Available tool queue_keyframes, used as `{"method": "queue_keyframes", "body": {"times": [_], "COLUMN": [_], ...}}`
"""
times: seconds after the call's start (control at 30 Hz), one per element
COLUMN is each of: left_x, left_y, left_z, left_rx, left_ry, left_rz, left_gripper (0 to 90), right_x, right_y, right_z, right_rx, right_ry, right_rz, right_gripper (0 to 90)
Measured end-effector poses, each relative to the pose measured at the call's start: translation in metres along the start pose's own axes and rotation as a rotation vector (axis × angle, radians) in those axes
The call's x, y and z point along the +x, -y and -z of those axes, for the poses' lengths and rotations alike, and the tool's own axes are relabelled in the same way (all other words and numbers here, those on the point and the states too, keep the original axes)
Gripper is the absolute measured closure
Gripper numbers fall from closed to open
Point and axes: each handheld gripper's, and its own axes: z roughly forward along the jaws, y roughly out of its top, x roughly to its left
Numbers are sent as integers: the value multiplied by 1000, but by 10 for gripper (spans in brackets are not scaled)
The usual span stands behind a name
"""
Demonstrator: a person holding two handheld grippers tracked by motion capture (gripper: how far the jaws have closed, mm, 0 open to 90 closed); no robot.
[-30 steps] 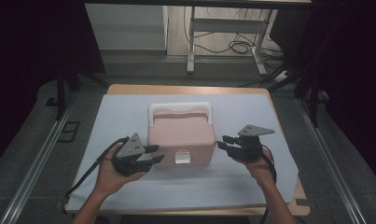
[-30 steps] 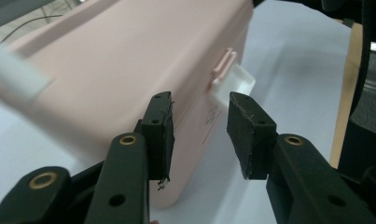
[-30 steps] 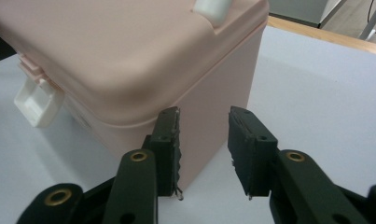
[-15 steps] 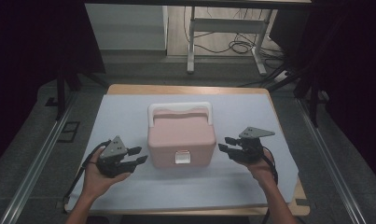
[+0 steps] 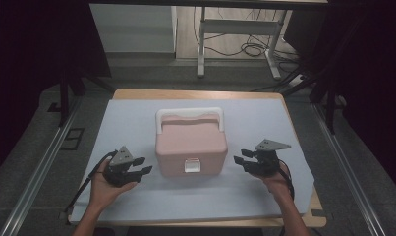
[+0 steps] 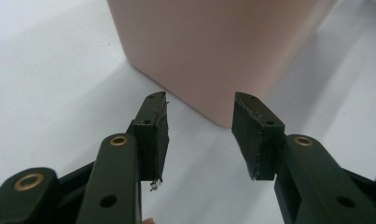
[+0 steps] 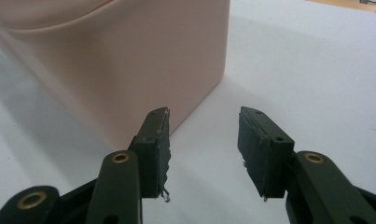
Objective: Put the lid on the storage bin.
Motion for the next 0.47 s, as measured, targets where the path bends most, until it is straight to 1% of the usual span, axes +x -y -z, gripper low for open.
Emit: {"method": "queue_keyframes", "body": {"times": [0.1, 0.2, 0.3, 0.47], "left_x": [0, 1, 1, 1], "left_y": [0, -1, -1, 0], "left_z": [-1, -1, 0, -3], "left_rx": [-2, -4, -9, -8], "left_ry": [2, 1, -1, 1], "left_rz": [9, 6, 14, 13], "left_gripper": [557, 553, 545, 532], "right_x": [-1, -1, -2, -1], "right_y": [1, 1, 0, 2], "right_z": [-1, -2, 0, 0], "right_rx": [-2, 0, -14, -15], "right_ry": [0, 4, 5, 12], "right_rz": [0, 6, 4, 0], "right_gripper": [535, 530, 525, 507]}}
